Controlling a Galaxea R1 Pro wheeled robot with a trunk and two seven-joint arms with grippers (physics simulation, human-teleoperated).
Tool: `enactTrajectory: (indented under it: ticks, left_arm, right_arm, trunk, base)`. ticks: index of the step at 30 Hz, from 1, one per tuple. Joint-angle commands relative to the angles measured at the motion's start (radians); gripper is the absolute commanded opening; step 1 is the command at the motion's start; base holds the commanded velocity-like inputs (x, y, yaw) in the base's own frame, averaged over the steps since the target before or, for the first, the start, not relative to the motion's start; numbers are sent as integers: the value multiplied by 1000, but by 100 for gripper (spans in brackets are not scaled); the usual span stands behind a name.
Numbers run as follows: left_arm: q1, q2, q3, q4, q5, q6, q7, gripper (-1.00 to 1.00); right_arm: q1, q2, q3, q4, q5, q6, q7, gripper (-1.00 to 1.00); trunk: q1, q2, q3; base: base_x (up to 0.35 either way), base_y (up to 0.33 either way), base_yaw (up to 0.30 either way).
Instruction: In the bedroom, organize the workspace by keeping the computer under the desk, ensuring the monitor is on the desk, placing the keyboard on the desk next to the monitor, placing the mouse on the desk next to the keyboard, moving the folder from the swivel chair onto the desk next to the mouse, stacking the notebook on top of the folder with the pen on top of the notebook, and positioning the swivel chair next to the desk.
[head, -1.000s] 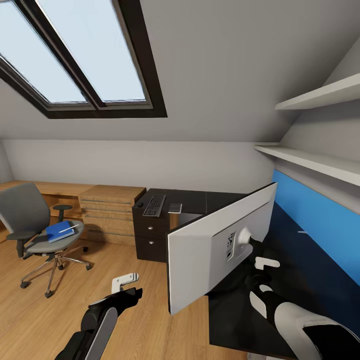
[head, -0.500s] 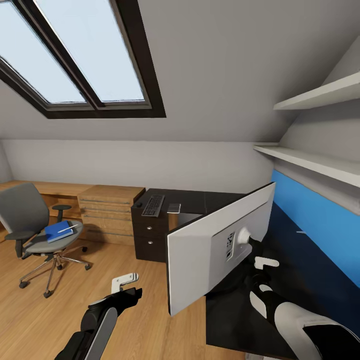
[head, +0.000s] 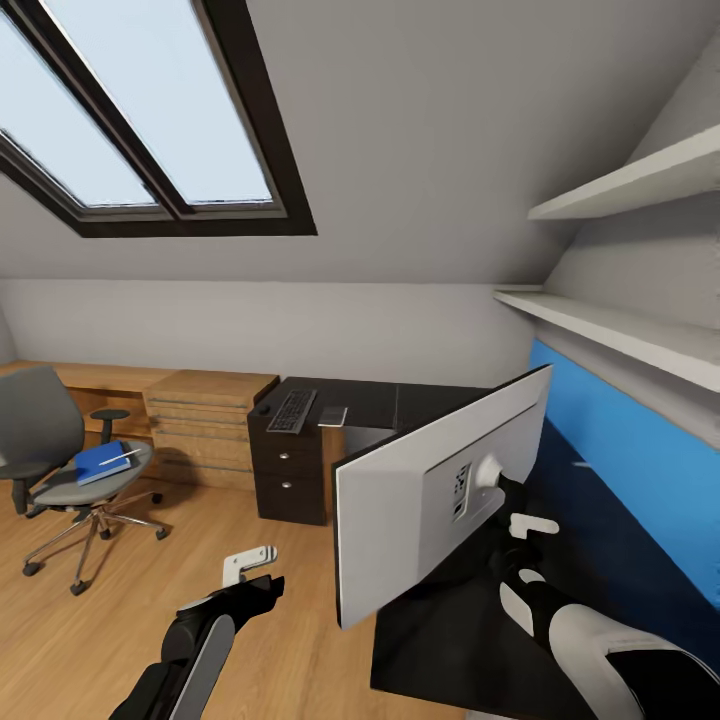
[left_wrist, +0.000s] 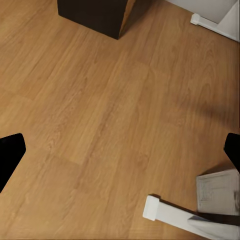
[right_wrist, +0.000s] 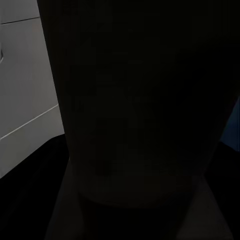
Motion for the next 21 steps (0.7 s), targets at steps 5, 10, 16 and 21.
enactTrajectory:
  ticks: [5, 10, 16, 21]
  left_arm:
    - [-1, 0, -1, -1, 11, 3, 10, 100]
    - [-1, 0, -1, -1, 11, 3, 10, 100]
    - [-1, 0, -1, -2, 10, 3, 10, 100]
    - [-1, 0, -1, -1, 11, 3, 10, 100]
  right_arm:
    - [0, 1, 32, 3, -35, -11, -3, -100]
    - [0, 2, 31, 3, -36, -11, -3, -100]
    - [0, 4, 30, 2, -38, -12, -9, -100]
    - [0, 4, 29, 2, -40, -11, -10, -100]
  trunk:
    - [0, -1, -2]
    - [0, -1, -2]
    - [0, -1, -2]
    - [0, -1, -2]
  base:
    - [0, -226, 0]
    - [0, -192, 0]
    - [0, -84, 0]
    - [0, -6, -14]
